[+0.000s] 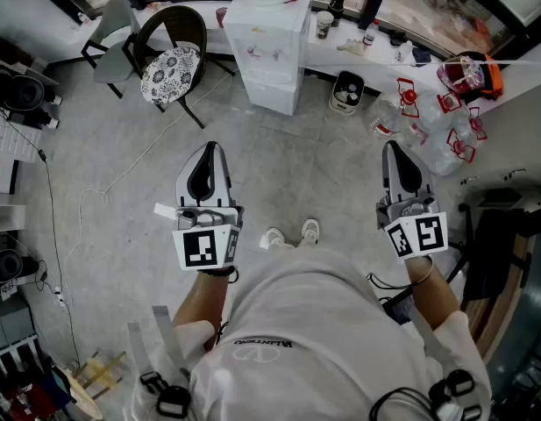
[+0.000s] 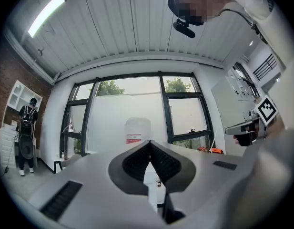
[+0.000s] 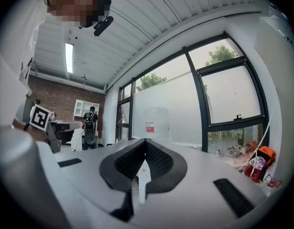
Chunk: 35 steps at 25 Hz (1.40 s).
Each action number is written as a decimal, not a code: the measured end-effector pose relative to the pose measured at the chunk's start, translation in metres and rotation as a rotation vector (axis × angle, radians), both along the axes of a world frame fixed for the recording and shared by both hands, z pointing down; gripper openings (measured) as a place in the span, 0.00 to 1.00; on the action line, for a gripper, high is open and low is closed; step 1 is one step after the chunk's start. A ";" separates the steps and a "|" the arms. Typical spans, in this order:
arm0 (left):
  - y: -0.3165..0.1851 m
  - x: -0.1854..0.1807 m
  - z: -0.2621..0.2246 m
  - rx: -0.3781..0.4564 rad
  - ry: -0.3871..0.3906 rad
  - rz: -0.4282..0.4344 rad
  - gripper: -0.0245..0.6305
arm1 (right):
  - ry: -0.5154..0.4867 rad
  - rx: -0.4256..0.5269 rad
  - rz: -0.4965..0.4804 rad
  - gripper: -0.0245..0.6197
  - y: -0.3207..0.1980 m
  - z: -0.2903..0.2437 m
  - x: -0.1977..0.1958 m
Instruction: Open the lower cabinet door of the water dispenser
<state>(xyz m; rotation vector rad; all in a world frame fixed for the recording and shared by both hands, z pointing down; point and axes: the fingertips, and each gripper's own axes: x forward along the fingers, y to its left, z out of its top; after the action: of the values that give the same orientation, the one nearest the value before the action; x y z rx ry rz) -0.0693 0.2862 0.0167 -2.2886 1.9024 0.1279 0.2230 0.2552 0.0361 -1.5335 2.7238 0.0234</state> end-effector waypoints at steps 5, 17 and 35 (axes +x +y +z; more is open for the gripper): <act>0.003 -0.001 0.001 -0.002 0.006 0.000 0.04 | 0.002 -0.004 -0.001 0.06 0.003 0.001 -0.001; 0.018 -0.031 0.010 -0.012 0.012 0.035 0.04 | -0.031 0.027 -0.014 0.06 0.017 -0.006 -0.035; -0.044 -0.045 0.028 -0.046 0.010 0.038 0.04 | -0.004 0.001 -0.089 0.06 -0.046 0.015 -0.071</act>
<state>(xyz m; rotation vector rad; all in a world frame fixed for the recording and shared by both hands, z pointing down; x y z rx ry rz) -0.1141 0.2417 0.0450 -2.3592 1.8859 0.1017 0.1516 0.2092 0.0507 -1.4094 2.7855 0.0203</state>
